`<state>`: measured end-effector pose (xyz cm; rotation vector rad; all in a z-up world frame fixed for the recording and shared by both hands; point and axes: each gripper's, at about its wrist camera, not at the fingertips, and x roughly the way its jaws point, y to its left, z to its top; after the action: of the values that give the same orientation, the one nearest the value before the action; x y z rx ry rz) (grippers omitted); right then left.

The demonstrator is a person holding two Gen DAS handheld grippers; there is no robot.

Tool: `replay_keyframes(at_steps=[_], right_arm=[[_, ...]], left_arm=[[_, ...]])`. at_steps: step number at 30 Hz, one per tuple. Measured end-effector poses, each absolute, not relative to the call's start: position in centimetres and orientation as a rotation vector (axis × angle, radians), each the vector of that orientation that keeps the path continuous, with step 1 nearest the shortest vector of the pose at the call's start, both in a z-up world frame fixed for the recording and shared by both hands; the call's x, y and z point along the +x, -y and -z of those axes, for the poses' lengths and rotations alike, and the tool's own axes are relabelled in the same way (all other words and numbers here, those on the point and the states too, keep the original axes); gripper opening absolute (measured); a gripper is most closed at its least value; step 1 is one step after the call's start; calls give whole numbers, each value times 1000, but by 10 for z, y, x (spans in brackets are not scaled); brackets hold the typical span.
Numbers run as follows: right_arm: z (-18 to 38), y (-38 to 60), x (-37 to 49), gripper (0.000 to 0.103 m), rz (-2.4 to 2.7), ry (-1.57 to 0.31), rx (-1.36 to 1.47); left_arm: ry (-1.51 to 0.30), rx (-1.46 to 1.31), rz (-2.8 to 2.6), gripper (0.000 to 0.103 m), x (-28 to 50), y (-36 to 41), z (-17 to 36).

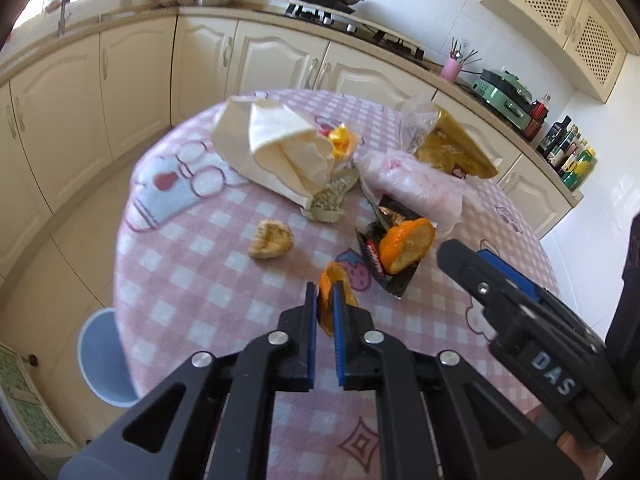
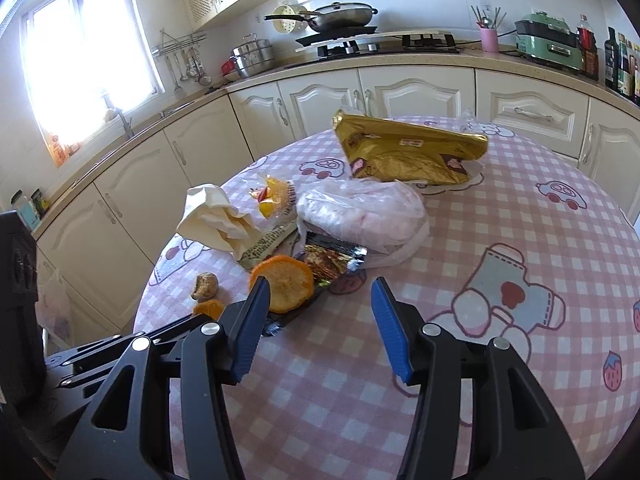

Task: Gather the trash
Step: 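Grasp an orange peel with the left tool while the right tool grasps another peel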

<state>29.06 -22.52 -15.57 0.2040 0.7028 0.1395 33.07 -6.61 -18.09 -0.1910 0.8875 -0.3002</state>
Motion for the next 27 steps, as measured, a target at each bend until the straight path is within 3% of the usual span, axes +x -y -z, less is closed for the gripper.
replay_keyframes(at_steps=[6,12,14,16,27], right_arm=[[153,208,301,57,-157,-700,179],[159,201,314,57,-145,-734,158],[162,202,317,39,-151,-749,167],[161,202,315,34,-154,-747,162],[129,196,285,29,-149,-647,141]], left_arm=[[-825,-214,290,7,320,49,162],[-799,-234,258,7,319,32,152],[-796,-240,254,7,319,28,150],[-790,-245,256,7,317,24,149],[-740,-283,254,7,299,4,133]])
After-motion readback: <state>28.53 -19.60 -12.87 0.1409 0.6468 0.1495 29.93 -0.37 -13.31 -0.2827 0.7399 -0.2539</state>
